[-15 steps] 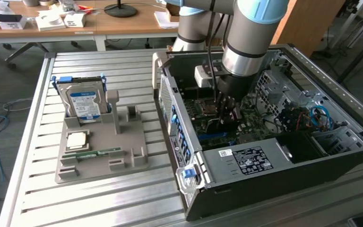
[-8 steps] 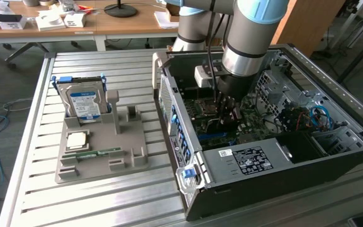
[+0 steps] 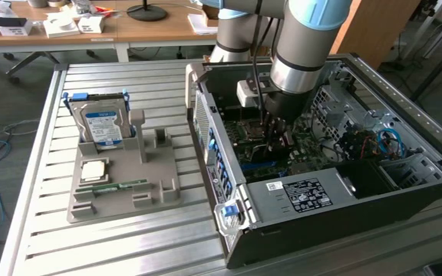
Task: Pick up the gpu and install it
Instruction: 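Insert the gpu into the slot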
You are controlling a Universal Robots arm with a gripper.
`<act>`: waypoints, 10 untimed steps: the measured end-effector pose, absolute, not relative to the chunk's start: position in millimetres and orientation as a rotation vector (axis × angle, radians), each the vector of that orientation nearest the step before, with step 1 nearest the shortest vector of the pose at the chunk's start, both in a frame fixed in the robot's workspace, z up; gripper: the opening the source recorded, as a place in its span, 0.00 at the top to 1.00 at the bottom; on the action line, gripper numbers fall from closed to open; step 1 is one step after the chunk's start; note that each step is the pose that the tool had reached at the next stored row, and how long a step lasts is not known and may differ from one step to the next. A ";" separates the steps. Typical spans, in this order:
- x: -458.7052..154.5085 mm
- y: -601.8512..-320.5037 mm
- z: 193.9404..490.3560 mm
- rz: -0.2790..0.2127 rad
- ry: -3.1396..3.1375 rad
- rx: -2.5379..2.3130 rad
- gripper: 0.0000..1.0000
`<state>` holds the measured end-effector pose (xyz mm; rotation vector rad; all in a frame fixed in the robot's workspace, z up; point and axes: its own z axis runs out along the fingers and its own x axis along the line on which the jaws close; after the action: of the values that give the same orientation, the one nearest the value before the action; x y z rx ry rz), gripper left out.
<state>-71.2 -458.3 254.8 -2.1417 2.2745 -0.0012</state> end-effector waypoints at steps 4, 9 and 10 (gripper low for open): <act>-71.2 -458.3 254.7 -0.001 2.275 -2.142 0.74; -71.2 -458.3 254.6 -0.001 2.274 -2.142 0.74; -71.2 -458.3 254.6 -0.001 2.273 -2.143 0.74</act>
<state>-71.2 -458.3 254.6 -2.1427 2.2734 -0.0011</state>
